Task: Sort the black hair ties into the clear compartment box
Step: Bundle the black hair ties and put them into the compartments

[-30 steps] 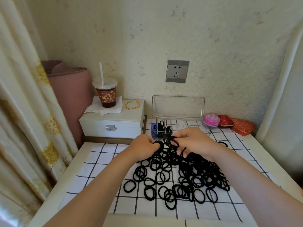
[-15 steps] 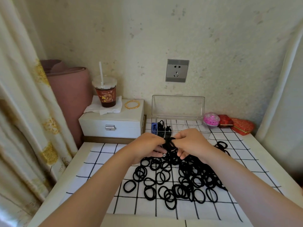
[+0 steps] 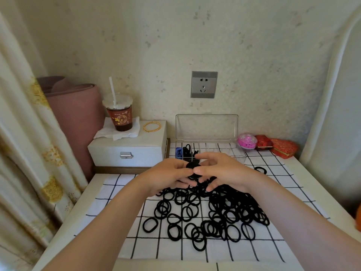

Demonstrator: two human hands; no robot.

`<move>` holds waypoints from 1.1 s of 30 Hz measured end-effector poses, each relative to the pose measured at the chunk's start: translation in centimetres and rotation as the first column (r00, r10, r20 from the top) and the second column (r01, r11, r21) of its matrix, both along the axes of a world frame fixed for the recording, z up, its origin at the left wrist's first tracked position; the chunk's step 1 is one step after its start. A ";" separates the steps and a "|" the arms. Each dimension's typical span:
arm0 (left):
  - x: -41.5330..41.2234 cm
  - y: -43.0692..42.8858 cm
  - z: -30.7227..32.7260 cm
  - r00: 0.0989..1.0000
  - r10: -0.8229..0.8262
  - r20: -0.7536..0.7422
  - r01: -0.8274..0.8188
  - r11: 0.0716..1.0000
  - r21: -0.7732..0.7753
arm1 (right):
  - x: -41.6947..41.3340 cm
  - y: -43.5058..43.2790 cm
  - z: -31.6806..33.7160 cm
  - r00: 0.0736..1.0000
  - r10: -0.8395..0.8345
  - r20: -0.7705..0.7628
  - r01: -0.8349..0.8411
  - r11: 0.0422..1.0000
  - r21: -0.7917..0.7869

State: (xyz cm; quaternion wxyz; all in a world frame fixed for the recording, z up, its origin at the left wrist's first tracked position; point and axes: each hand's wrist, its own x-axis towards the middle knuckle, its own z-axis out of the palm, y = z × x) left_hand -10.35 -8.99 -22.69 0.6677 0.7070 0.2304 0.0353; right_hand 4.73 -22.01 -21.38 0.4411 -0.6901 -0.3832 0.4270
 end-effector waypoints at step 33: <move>4.1 3.0 -3.4 0.993 0.113 0.042 -0.096 0.533 0.841 | 4.6 10.4 -1.0 0.735 -0.391 0.554 0.419 0.904 0.082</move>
